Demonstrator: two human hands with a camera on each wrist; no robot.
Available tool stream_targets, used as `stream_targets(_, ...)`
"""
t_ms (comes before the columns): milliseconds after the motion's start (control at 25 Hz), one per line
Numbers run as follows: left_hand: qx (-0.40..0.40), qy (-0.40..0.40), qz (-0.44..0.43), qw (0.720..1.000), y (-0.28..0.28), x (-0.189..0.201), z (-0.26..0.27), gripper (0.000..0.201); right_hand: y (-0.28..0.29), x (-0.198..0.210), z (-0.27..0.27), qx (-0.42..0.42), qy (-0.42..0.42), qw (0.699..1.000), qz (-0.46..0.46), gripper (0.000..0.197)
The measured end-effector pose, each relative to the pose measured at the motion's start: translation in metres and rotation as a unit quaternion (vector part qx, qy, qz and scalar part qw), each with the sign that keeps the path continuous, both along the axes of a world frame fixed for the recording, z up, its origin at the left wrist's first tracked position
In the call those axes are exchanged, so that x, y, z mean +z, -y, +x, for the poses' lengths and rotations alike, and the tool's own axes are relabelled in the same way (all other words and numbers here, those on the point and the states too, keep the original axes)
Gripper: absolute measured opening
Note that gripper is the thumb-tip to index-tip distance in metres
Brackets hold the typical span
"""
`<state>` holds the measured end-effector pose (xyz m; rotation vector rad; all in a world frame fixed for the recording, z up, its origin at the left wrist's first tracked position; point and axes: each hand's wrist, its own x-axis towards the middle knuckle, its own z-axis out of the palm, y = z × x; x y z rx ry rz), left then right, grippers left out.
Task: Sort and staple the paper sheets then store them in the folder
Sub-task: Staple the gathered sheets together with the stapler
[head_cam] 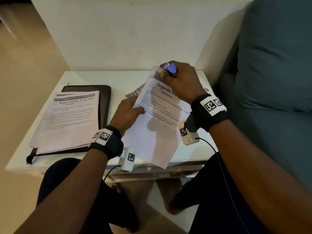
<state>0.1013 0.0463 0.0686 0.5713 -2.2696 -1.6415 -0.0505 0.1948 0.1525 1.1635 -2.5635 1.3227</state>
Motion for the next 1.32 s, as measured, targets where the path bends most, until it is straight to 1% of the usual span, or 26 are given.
stream_targets(120, -0.02, 0.021, -0.036, 0.999, 0.0, 0.003, -0.002, 0.034, 0.001, -0.002, 0.005, -0.02, 0.011, 1.0, -0.014, 0.013)
stream_targets(200, -0.011, 0.015, -0.085, 0.996, -0.001, 0.008, -0.005, 0.024, -0.001, -0.002, 0.009, -0.033, 0.039, 0.998, -0.031, 0.019)
stream_targets(240, 0.0, -0.004, -0.102, 0.995, -0.004, 0.013, -0.007, 0.02, -0.001, -0.003, 0.01, -0.032, 0.051, 0.998, -0.034, 0.022)
stream_targets(360, 0.044, -0.09, -0.117, 0.988, -0.014, 0.031, -0.021, 0.022, 0.001, -0.008, 0.015, -0.018, 0.082, 0.995, -0.053, 0.025)
stream_targets(440, 0.074, -0.109, -0.153, 0.979, -0.018, 0.038, -0.028, 0.02, 0.0, -0.008, 0.017, -0.006, 0.082, 0.995, -0.058, 0.028)
stream_targets(520, 0.08, -0.107, -0.181, 0.974, -0.018, 0.041, -0.03, 0.019, -0.009, -0.003, 0.014, 0.003, 0.072, 0.996, -0.045, 0.023)
stream_targets(560, 0.074, -0.105, -0.192, 0.973, -0.016, 0.042, -0.029, 0.02, -0.016, 0.002, 0.011, 0.007, 0.077, 0.996, -0.042, 0.027)
stream_targets(640, 0.047, -0.1, -0.221, 0.969, -0.013, 0.047, -0.024, 0.022, -0.032, 0.013, 0.004, 0.034, 0.114, 0.993, -0.027, 0.043)
stream_targets(680, 0.028, -0.095, -0.241, 0.965, -0.013, 0.049, -0.021, 0.023, -0.039, 0.019, 0.001, 0.053, 0.135, 0.989, -0.007, 0.044)
stream_targets(760, 0.002, -0.084, -0.281, 0.956, -0.014, 0.055, -0.019, 0.023, -0.046, 0.025, -0.002, 0.085, 0.144, 0.985, 0.045, 0.035)
stream_targets(840, -0.012, -0.074, -0.305, 0.949, -0.018, 0.058, -0.019, 0.022, -0.05, 0.027, -0.002, 0.109, 0.128, 0.983, 0.073, 0.027)
stream_targets(1000, -0.025, -0.053, -0.331, 0.942, -0.026, 0.064, -0.022, 0.022, -0.049, 0.028, 0.001, 0.139, 0.096, 0.979, 0.112, 0.022)
stream_targets(1120, -0.032, -0.044, -0.346, 0.937, -0.029, 0.069, -0.024, 0.024, -0.048, 0.031, 0.001, 0.151, 0.082, 0.977, 0.127, 0.009)
stream_targets(1240, -0.038, -0.032, -0.343, 0.938, -0.029, 0.071, -0.024, 0.023, -0.049, 0.033, 0.0, 0.156, 0.076, 0.976, 0.134, 0.007)
stream_targets(1320, -0.04, -0.038, -0.34, 0.939, -0.028, 0.072, -0.023, 0.023, -0.05, 0.034, 0.0, 0.166, 0.084, 0.973, 0.134, 0.005)
